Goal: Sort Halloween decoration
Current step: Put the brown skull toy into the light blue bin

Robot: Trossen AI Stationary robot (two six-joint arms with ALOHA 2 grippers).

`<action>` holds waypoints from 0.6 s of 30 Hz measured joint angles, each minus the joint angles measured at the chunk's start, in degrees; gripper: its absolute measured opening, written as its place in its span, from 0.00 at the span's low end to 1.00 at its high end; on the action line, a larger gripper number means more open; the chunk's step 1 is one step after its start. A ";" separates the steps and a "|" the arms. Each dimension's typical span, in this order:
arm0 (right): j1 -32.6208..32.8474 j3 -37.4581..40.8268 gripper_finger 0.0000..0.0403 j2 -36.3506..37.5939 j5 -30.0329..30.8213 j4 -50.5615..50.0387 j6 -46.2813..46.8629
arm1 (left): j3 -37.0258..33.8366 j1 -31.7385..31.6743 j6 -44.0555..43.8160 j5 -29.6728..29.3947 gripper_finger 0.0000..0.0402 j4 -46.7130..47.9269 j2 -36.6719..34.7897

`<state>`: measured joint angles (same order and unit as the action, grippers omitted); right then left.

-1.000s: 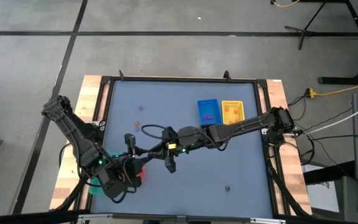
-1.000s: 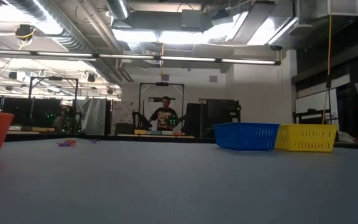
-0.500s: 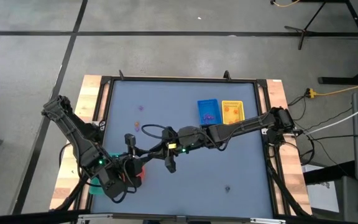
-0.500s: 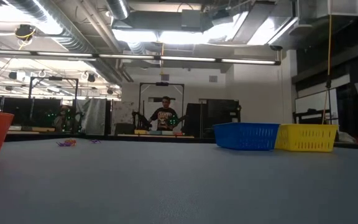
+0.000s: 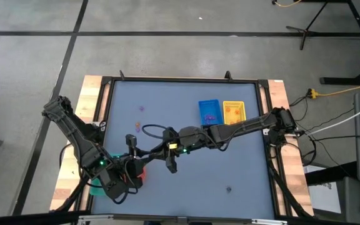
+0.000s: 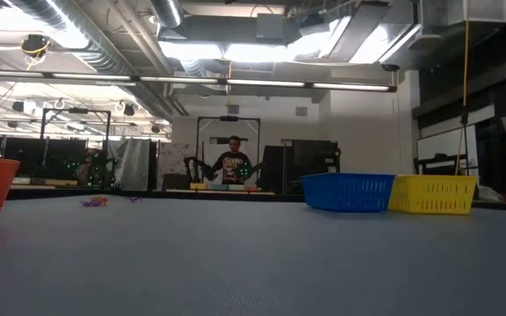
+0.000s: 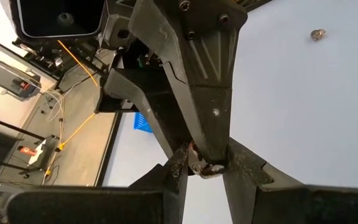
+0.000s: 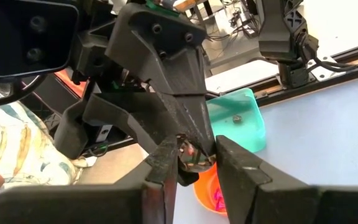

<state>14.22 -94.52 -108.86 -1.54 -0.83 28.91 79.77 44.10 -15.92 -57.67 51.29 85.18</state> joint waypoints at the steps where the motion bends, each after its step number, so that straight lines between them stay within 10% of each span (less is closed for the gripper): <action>1: 0.00 0.00 0.24 0.00 -0.23 0.01 0.04 | 0.00 0.00 0.00 0.00 0.15 0.00 0.01; 18: 0.00 -0.11 0.49 0.04 -0.68 -0.19 2.17 | 0.00 -0.07 -0.08 1.89 0.15 0.11 0.05</action>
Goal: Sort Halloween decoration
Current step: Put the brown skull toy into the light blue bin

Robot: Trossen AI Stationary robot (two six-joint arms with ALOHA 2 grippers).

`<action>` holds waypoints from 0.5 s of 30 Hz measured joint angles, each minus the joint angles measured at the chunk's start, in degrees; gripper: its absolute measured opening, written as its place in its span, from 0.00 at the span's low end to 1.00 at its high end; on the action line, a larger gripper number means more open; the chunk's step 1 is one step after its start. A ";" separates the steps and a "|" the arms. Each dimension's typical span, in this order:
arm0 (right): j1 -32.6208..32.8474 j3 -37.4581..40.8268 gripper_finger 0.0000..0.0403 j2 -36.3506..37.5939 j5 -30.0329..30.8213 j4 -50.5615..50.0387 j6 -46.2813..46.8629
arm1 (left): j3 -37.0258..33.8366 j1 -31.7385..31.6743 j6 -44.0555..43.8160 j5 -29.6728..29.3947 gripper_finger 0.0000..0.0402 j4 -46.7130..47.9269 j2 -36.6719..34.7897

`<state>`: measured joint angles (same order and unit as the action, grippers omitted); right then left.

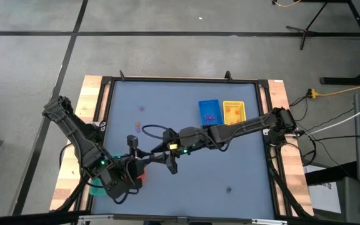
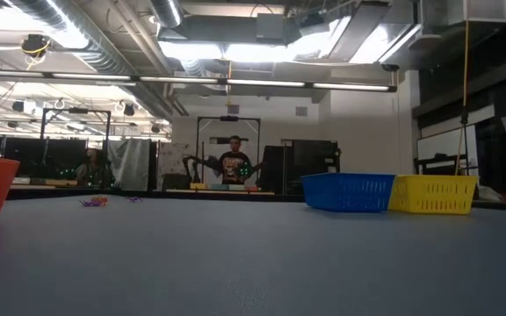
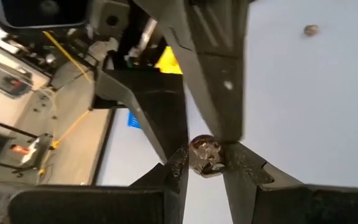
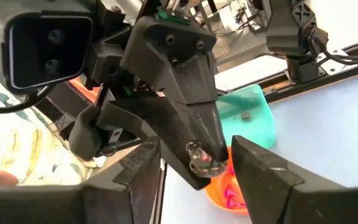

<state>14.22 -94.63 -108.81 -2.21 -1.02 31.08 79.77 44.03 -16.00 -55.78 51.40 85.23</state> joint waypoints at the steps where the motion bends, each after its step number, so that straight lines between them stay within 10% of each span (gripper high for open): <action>1: 0.00 0.00 0.48 0.00 -0.34 -0.27 -0.03 | 0.00 0.00 -0.04 0.85 0.15 0.02 0.00; 15: -0.74 0.00 0.47 0.02 -9.87 -15.14 -1.87 | 0.00 0.11 -16.20 22.17 0.15 9.62 0.00</action>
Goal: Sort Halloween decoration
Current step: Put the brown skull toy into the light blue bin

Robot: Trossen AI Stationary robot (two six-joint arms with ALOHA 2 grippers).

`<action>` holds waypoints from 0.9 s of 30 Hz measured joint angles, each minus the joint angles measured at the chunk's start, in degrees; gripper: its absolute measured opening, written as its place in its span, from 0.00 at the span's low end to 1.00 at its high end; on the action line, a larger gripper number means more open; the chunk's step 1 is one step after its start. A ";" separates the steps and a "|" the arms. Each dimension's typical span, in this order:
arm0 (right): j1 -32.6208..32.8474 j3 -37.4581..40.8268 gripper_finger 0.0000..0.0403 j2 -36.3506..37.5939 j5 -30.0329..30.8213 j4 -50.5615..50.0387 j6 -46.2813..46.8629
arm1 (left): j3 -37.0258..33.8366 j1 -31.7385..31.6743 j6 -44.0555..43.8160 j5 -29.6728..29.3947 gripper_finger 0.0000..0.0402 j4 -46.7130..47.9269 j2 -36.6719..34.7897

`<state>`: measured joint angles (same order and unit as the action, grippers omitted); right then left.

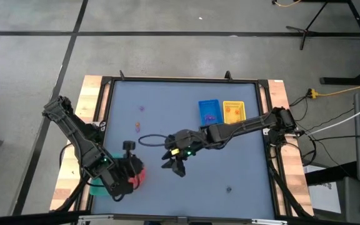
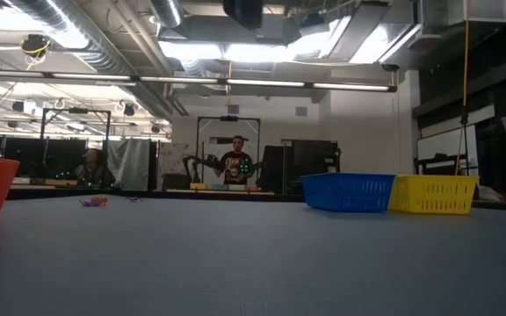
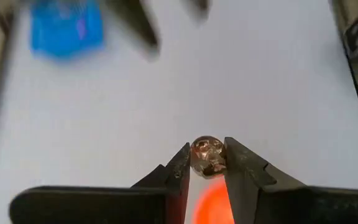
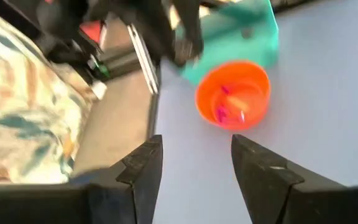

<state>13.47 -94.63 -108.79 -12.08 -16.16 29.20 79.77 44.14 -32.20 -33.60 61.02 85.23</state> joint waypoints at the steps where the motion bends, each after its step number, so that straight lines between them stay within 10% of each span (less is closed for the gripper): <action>1: 0.00 0.00 0.47 0.00 0.00 -1.41 -0.63 | 0.00 0.00 -3.85 1.83 0.15 2.23 0.00; 10: 0.00 0.02 0.47 0.00 0.01 -7.91 -4.69 | -1.24 2.45 -28.33 11.13 0.15 16.81 -0.07; 27: 0.00 0.02 0.47 0.00 0.00 -8.48 -5.74 | -20.89 7.78 -45.52 28.58 0.15 15.80 -0.04</action>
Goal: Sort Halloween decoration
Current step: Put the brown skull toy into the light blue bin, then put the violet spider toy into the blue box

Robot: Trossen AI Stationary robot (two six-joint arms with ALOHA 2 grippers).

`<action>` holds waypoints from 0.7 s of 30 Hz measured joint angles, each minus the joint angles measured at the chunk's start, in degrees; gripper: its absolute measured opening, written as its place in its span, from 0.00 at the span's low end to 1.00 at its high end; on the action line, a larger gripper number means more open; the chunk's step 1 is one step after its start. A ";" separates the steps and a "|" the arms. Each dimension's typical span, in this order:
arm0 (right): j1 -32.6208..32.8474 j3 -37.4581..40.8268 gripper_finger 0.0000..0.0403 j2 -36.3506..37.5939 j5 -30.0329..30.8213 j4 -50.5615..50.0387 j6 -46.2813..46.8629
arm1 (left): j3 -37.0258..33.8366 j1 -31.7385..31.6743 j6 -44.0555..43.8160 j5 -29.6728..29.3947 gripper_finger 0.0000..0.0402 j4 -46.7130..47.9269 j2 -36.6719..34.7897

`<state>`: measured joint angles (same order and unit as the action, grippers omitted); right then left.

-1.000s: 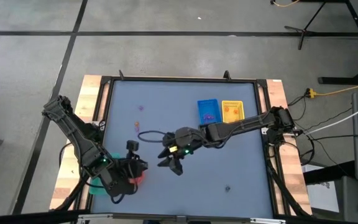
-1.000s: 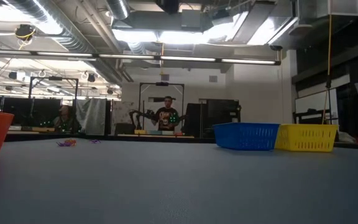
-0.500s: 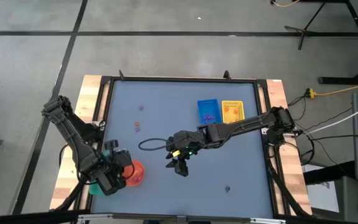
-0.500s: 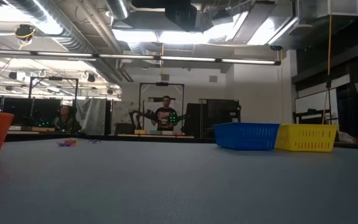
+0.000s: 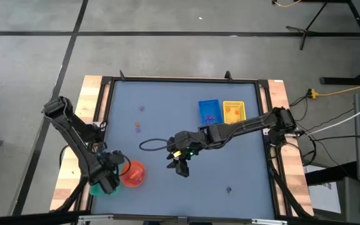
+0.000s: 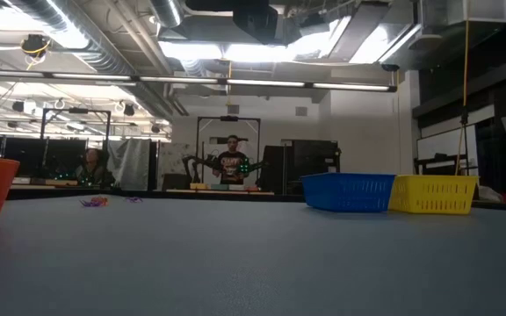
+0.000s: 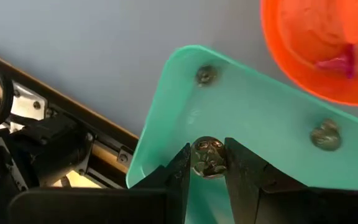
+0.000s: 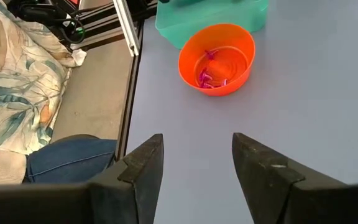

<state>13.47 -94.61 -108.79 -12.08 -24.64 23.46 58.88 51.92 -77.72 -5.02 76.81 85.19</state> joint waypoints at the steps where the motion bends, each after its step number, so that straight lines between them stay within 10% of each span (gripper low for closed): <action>1: 0.00 0.00 0.47 0.00 0.00 0.00 0.00 | -0.47 0.00 -0.12 0.00 0.15 -0.19 0.00; 21: 0.00 0.04 0.47 0.00 0.02 0.02 -0.02 | -2.37 -0.04 -0.39 0.02 0.42 -1.24 0.00</action>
<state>13.47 -94.56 -108.79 -12.05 -24.62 23.44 56.51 51.88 -78.11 -5.00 75.57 85.19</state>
